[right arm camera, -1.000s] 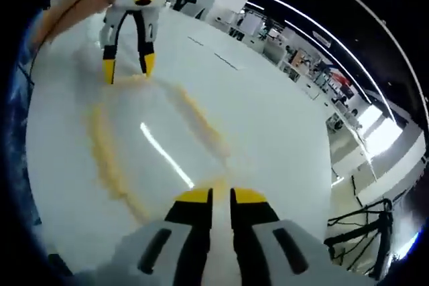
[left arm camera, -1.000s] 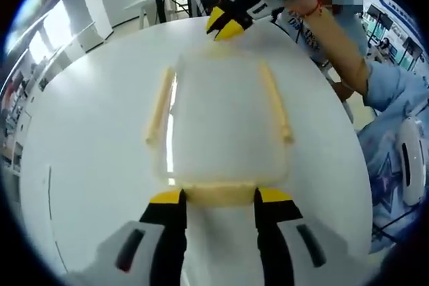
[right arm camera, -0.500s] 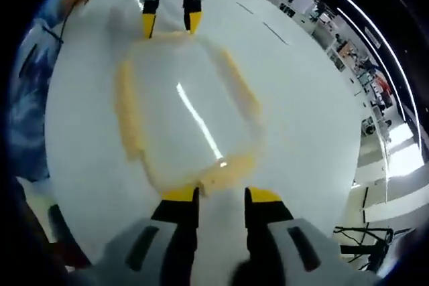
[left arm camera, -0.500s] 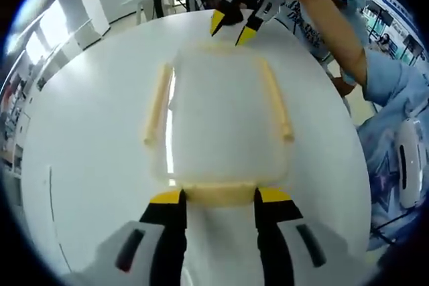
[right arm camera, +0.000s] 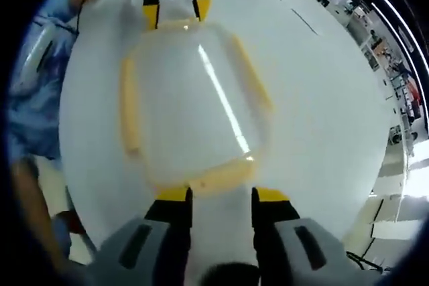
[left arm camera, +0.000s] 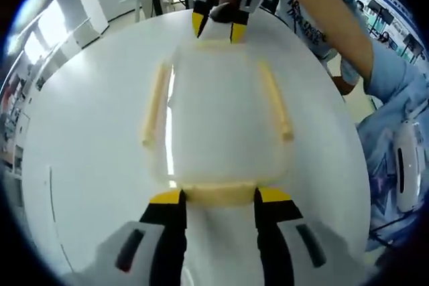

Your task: Snap each plastic latch of the storage box into its locked position after aligning the lid with the box until every specified latch is closed and the lid sits flush.

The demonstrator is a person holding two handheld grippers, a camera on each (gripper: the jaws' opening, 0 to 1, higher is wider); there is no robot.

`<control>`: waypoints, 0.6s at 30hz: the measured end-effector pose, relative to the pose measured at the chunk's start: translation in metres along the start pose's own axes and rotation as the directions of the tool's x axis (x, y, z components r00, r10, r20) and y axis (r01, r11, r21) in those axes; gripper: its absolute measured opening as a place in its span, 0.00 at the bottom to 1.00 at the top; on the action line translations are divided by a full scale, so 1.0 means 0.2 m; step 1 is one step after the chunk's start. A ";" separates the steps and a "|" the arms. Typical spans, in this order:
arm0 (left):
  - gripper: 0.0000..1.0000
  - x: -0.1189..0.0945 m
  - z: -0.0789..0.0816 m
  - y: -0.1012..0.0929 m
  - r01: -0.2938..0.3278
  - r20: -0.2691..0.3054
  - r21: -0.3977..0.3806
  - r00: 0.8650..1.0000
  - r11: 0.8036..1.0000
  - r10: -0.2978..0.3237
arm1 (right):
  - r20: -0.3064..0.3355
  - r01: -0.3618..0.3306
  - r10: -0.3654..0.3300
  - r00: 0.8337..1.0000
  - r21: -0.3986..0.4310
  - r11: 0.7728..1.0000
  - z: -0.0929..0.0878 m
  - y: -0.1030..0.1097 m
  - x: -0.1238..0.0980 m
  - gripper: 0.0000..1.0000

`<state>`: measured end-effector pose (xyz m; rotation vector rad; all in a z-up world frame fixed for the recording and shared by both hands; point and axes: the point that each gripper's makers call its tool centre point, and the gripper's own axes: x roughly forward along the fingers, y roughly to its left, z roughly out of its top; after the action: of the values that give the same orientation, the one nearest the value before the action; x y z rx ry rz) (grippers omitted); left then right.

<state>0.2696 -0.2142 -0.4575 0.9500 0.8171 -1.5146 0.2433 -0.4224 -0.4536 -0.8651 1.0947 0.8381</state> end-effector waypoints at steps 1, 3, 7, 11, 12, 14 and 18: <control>0.40 0.00 0.00 0.00 0.000 -0.001 0.000 1.000 1.000 0.000 | -0.006 -0.006 0.006 1.000 -0.011 1.000 0.00 0.00 0.00 0.39; 0.40 0.00 0.00 0.00 0.000 0.001 0.000 1.000 1.000 0.000 | -0.021 -0.013 0.012 1.000 -0.051 0.999 0.01 -0.01 0.00 0.42; 0.40 -0.01 0.00 -0.01 -0.001 0.014 -0.003 1.000 1.000 0.001 | -0.052 -0.078 0.071 0.996 -0.160 0.984 0.03 -0.02 0.01 0.44; 0.40 -0.01 0.00 -0.01 -0.002 0.025 -0.007 1.000 1.000 0.002 | -0.064 -0.105 0.094 0.993 -0.186 0.977 0.04 -0.03 0.02 0.47; 0.40 -0.01 0.00 -0.01 -0.002 0.028 -0.007 1.000 1.000 0.003 | -0.070 -0.133 0.121 0.990 -0.209 0.969 0.04 -0.02 0.03 0.46; 0.40 -0.01 0.01 -0.01 -0.004 0.031 -0.009 1.000 1.000 0.004 | -0.078 -0.146 0.132 0.988 -0.230 0.962 0.05 -0.02 0.03 0.46; 0.41 -0.01 0.01 -0.01 -0.006 0.037 -0.011 0.999 1.000 0.006 | -0.115 -0.214 0.190 0.975 -0.260 0.942 0.03 0.00 0.04 0.41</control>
<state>0.2680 -0.2153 -0.4550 0.9127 0.7944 -1.5173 0.2486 -0.4155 -0.4592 -1.0366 1.1773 1.1501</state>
